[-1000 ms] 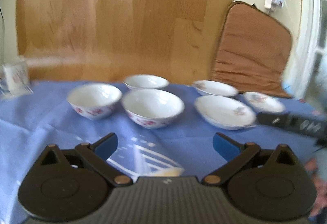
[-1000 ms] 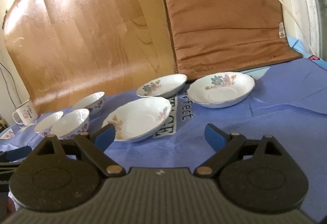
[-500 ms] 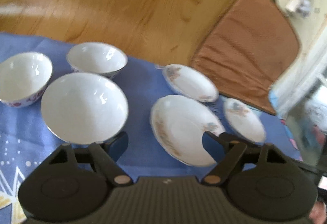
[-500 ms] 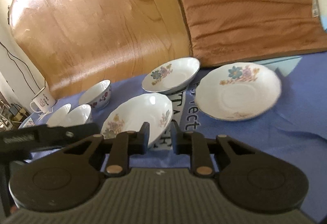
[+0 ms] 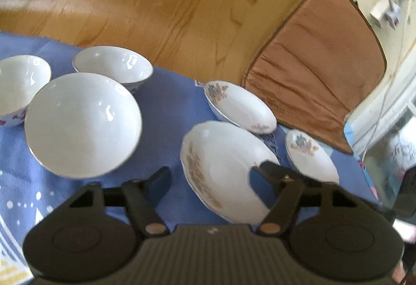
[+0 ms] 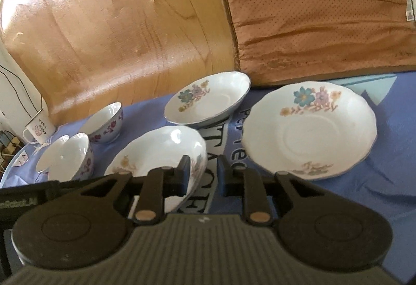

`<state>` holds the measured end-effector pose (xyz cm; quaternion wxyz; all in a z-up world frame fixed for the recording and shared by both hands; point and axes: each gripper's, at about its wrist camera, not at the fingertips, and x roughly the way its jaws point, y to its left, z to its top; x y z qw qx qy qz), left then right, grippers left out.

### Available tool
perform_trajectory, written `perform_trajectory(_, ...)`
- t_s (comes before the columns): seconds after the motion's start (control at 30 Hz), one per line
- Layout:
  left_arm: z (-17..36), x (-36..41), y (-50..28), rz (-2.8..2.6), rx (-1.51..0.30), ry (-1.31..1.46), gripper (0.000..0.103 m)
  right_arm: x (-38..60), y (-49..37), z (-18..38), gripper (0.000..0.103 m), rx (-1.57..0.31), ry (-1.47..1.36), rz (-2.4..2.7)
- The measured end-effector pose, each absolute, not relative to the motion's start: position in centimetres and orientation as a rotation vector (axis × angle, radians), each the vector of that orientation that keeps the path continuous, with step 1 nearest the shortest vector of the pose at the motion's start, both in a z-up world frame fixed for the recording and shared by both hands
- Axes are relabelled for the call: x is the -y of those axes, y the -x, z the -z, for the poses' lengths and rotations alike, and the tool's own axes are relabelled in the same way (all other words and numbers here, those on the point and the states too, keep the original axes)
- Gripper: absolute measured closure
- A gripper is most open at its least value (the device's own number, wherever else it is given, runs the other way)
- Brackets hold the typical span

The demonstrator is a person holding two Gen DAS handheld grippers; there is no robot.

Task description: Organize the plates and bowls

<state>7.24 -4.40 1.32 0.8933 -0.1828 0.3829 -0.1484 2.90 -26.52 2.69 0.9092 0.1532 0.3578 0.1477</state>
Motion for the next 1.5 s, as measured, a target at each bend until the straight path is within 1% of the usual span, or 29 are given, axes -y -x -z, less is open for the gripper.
perform_trajectory(0.03, -1.2, 4.0, -7.5, 0.306, -0.797, 0.401, 0.063, 26.5, -3.0, -2.6, 0.08, -0.737, -0.315, -0.307)
perform_trajectory(0.07, -1.0, 3.7, -7.8, 0.307, -0.801, 0.421, 0.07, 26.4, -3.1, -2.5, 0.081, -0.735, -0.312, -0.31)
perform_trajectory(0.1, -0.7, 3.2, -8.1, 0.313, -0.811, 0.447, 0.083, 26.3, -3.1, -2.5, 0.082, -0.731, -0.307, -0.316)
perform_trajectory(0.13, -0.4, 2.9, -8.3, 0.311, -0.813, 0.466, 0.09, 26.1, -3.2, -2.3, 0.084, -0.727, -0.303, -0.32)
perform_trajectory(0.2, 0.0, 2.3, -8.4, 0.312, -0.804, 0.487, 0.093, 25.7, -3.2, -2.3, 0.085, -0.713, -0.286, -0.326)
perform_trajectory(0.3, -0.2, 2.3, -8.2, 0.324, -0.81, 0.477, 0.093, 25.7, -3.0, -2.4, 0.087, -0.706, -0.272, -0.328)
perform_trajectory(0.43, -1.2, 3.6, -6.5, 0.359, -0.816, 0.427, 0.092, 26.2, -1.9, -3.1, 0.087, -0.735, -0.278, -0.312)
perform_trajectory(0.5, -1.9, 4.5, -5.3, 0.406, -0.813, 0.425, 0.092, 26.8, -0.3, -3.9, 0.087, -0.715, -0.245, -0.304)
perform_trajectory(0.63, -2.6, 8.8, -2.7, 0.515, -0.823, 0.363, 0.092, 29.7, 3.5, -5.6, 0.087, -0.685, -0.252, -0.253)
perform_trajectory(0.8, -1.9, 15.3, -0.4, 0.692, -0.88, 0.272, 0.09, 34.9, 8.6, -6.4, 0.088, -0.664, -0.271, -0.091)
perform_trajectory(0.97, -0.7, 19.8, 0.8, 0.751, -0.916, 0.203, 0.09, 39.7, 11.7, -5.3, 0.088, -0.695, -0.341, 0.031)
perform_trajectory(1.03, -0.7, 20.5, 1.2, 0.751, -0.882, 0.165, 0.089, 40.8, 12.2, -4.5, 0.087, -0.712, -0.371, 0.061)
perform_trajectory(1.1, -0.8, 20.8, 1.5, 0.759, -0.866, 0.14, 0.085, 41.3, 12.6, -4.0, 0.085, -0.701, -0.393, 0.06)
perform_trajectory(1.13, -0.8, 20.8, 1.6, 0.763, -0.865, 0.139, 0.084, 41.1, 12.7, -4.0, 0.082, -0.696, -0.39, 0.054)
perform_trajectory(1.17, -0.9, 20.6, 1.6, 0.767, -0.866, 0.138, 0.084, 40.8, 12.7, -3.9, 0.081, -0.692, -0.374, 0.048)
perform_trajectory(1.23, -1.1, 19.8, 1.2, 0.763, -0.869, 0.146, 0.08, 40.5, 12.9, -4.1, 0.073, -0.68, -0.343, 0.048)
perform_trajectory(1.3, -1.6, 18.7, 0.9, 0.746, -0.844, 0.168, 0.077, 40.6, 13.0, -4.8, 0.073, -0.645, -0.324, 0.062)
perform_trajectory(1.37, -2.2, 16.8, 0.5, 0.717, -0.806, 0.185, 0.076, 41.2, 13.3, -5.7, 0.071, -0.597, -0.321, 0.082)
perform_trajectory(1.5, -2.9, 12.7, -0.9, 0.608, -0.765, 0.206, 0.075, 42.0, 12.7, -7.6, 0.071, -0.557, -0.319, 0.086)
